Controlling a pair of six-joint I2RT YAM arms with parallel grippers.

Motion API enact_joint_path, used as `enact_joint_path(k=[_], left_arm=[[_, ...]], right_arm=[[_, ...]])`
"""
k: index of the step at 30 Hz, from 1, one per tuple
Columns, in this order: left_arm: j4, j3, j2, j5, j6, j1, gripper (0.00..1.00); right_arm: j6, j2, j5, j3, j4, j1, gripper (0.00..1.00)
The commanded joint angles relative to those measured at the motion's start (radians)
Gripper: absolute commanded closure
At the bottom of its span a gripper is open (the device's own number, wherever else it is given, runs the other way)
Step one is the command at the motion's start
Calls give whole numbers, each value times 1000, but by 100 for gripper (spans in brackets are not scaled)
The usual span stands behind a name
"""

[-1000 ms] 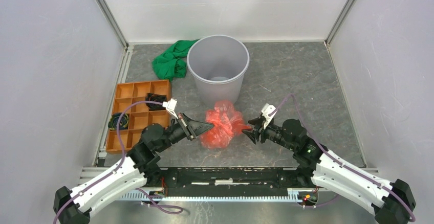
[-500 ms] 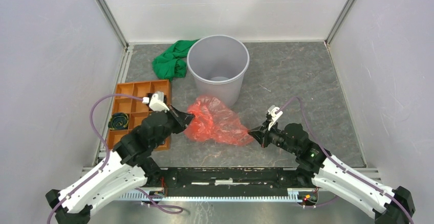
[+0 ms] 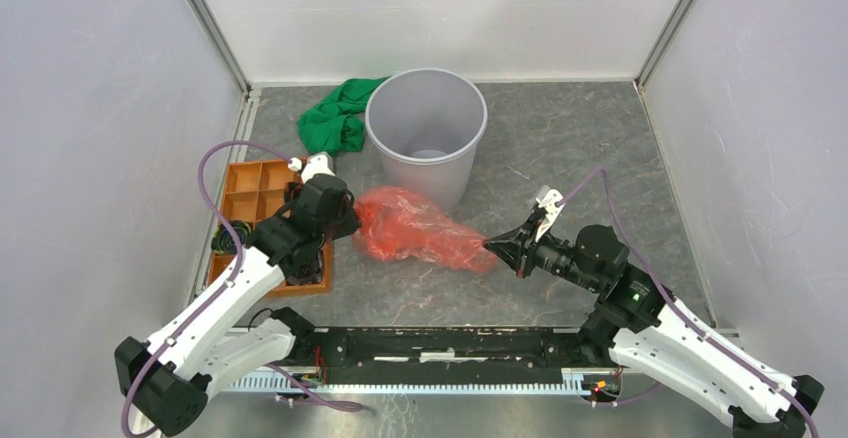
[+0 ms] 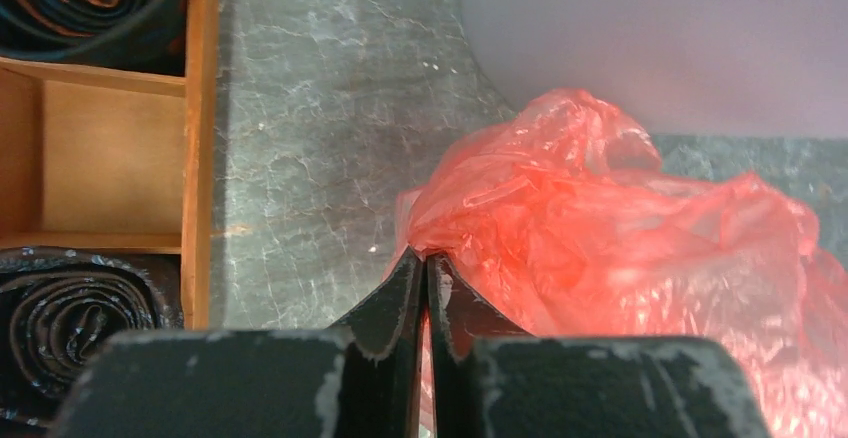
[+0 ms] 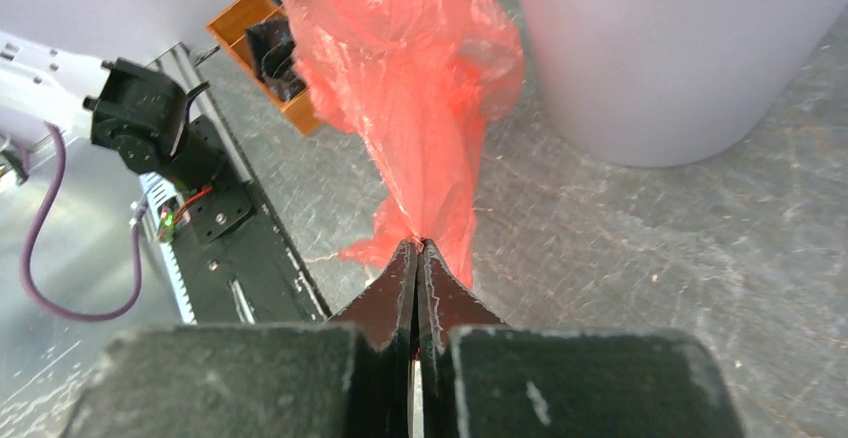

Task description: Put the trash bags into the trash bin

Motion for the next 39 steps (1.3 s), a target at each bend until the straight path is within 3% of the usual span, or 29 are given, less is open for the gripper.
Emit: enact_joint_path(k=[1,4,8,10,12,18,25,30,36,39], left_arm=[[17,18,-76,130,91,8,87],[21,13,-113,247,112,9,74],[64,15,-135,510,117,9,39],[80,15,-158,553,109,10,20],[75,24,-181,541,110,10,9],[59,27,-188,520,144,10,3],[128,-9,-175,565,128,9,0],[189,-71,-232,616,63,9,0],[259,-188,-328,658,-26,10,0],[225,-198,-353,634,-33,10,0]], right_arm=[[-67,12,111,92,-49,-3,100],[-71,29,198,150,-69,-2,100],[-2,38,507,249,-202,-2,100],[-56,19,561,261,-215,-3,100],[-91,4,617,288,-255,-2,100],[-132,-64,784,461,-406,-2,99],[-264,-65,497,520,-376,-3,99],[-243,32,116,419,-272,-3,99],[-68,203,-413,218,129,10,99],[-90,289,-474,214,210,83,99]])
